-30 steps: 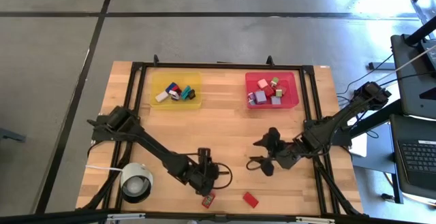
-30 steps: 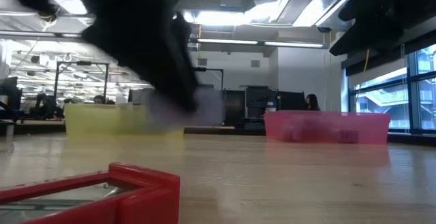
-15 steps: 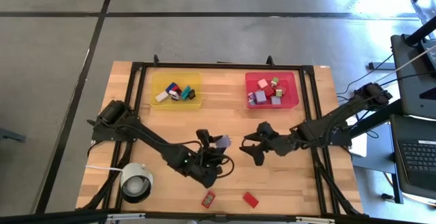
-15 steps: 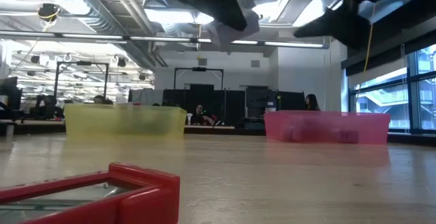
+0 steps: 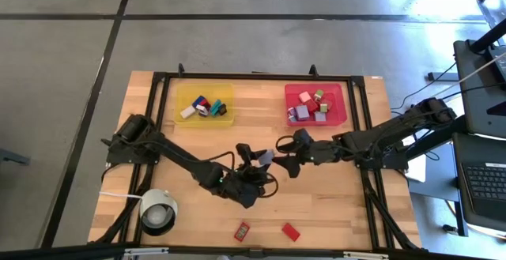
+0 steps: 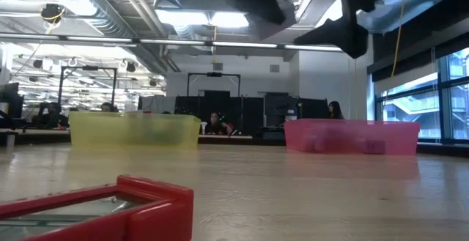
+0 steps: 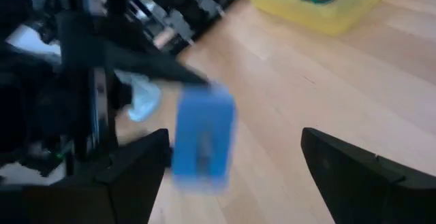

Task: Pick & Place Office items
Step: Put the purple charger adapter into the red bin, then put the left red digital clock into the yellow bin

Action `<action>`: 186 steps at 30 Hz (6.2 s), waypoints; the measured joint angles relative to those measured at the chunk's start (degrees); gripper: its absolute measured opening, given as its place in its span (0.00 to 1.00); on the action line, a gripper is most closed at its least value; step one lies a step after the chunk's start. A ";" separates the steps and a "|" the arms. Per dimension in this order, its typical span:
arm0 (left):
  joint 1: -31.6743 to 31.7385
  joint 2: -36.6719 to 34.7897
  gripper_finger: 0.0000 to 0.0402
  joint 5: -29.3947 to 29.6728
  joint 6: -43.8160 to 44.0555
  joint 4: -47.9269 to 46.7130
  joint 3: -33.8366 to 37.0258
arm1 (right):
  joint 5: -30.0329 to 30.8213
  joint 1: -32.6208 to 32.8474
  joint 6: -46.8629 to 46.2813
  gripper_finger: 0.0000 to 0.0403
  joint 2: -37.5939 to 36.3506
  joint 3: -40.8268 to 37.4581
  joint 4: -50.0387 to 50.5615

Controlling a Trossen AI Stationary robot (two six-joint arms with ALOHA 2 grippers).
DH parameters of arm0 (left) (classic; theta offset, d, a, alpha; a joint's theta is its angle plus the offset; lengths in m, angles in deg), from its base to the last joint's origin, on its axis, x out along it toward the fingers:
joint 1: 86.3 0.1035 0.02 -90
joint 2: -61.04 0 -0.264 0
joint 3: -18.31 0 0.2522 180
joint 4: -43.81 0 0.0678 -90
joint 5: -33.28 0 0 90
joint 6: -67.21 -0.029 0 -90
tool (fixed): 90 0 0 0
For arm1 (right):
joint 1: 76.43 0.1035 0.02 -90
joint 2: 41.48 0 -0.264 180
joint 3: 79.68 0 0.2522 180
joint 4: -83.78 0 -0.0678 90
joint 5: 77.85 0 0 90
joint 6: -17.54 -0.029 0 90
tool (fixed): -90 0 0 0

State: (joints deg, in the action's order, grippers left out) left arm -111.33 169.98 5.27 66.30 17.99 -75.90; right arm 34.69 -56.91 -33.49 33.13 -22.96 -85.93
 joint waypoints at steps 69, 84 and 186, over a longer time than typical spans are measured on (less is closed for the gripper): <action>3.18 -0.35 0.72 -15.44 -5.45 1.45 -0.08 | -2.18 -41.51 20.18 0.31 -3.00 0.55 33.32; 4.66 -0.35 0.72 -15.34 -1.29 0.76 -0.10 | -0.65 -42.20 21.16 0.32 4.95 0.55 38.10; -16.99 11.32 0.72 -24.72 16.92 -10.26 3.57 | -1.05 -6.55 18.23 0.64 -6.64 0.55 33.10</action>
State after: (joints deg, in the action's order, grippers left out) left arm -128.31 181.30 -19.45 83.22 7.73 -72.33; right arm 33.64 -63.46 -15.26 26.49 -22.41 -52.83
